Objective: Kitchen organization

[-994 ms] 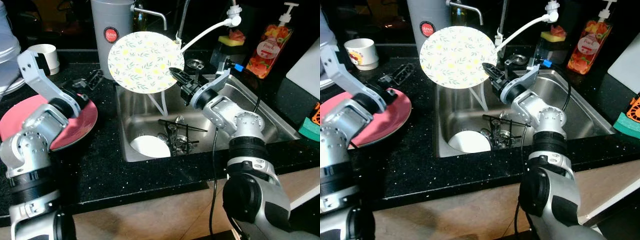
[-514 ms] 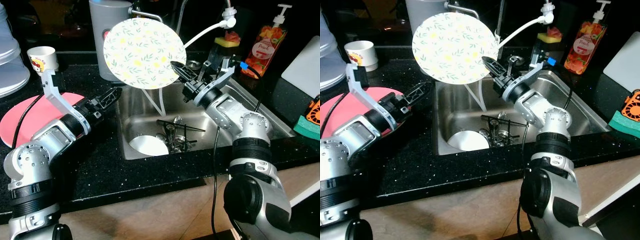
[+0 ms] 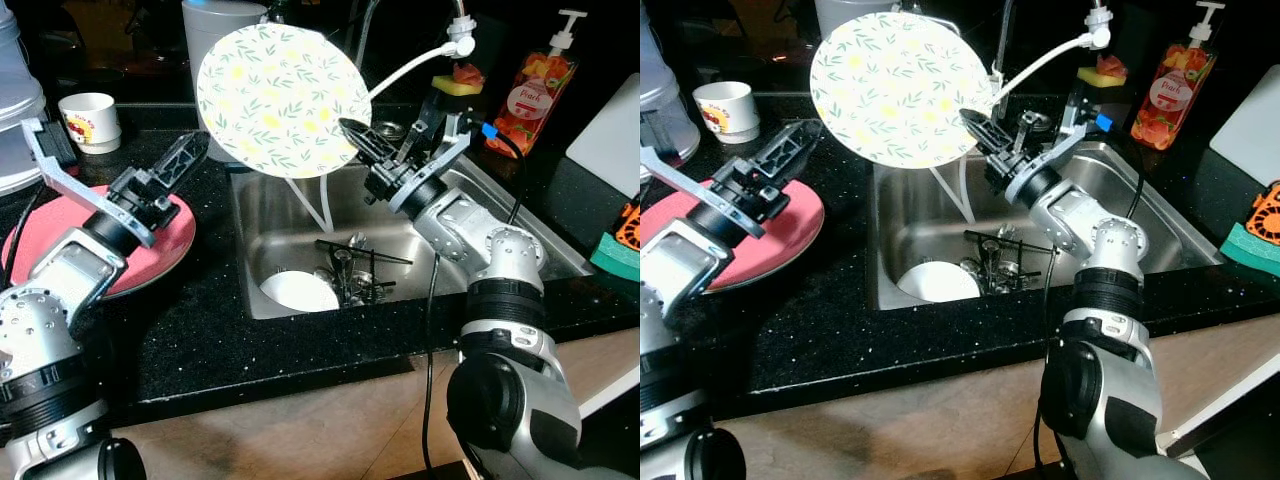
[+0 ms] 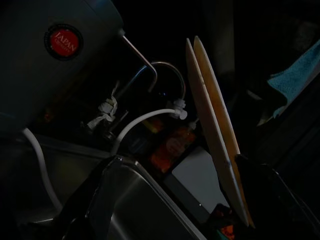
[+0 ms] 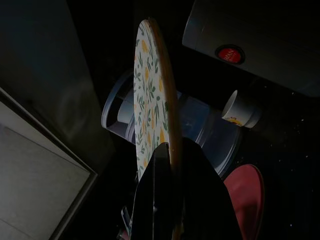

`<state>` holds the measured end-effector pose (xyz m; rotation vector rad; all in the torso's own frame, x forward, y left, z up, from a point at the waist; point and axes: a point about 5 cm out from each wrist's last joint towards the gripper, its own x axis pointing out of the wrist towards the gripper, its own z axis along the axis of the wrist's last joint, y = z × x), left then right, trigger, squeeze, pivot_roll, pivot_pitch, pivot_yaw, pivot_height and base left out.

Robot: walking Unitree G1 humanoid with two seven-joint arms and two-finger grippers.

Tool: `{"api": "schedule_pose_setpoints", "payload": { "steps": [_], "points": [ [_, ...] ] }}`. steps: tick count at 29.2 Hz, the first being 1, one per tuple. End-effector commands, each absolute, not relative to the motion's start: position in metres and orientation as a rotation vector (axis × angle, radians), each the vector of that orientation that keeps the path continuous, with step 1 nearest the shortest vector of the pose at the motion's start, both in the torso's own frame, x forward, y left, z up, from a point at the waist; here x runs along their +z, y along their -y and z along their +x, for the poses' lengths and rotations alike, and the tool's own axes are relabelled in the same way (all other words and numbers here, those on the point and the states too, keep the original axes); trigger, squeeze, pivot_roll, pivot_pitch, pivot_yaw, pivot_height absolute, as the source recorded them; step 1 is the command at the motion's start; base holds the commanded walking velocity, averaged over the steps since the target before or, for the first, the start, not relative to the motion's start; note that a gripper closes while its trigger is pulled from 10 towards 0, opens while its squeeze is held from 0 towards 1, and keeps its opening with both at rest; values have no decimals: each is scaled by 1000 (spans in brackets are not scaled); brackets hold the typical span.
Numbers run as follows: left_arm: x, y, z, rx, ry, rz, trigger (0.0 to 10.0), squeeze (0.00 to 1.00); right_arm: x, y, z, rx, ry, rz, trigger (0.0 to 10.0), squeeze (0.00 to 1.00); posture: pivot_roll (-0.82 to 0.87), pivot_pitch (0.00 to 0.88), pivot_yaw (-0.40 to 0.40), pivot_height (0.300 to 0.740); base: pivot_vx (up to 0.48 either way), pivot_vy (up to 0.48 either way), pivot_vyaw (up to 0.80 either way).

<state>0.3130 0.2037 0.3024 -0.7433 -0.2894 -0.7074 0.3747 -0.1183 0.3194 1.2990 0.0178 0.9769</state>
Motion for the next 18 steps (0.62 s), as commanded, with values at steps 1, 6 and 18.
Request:
{"api": "schedule_pose_setpoints", "payload": {
  "steps": [1,6,18],
  "points": [
    [300,-205,313,-706,280,-738,10000,0,326,119,370,1027,16,1301,0,0,-10,97,-38,740,0,0,0],
    [300,-205,313,-705,275,-745,10000,0,326,117,368,1044,15,1299,0,0,-10,93,-38,740,0,0,0],
    [297,-205,314,-695,261,-734,10000,0,327,115,366,1062,14,1294,0,0,-10,91,-38,740,0,0,0]
  ]
}}
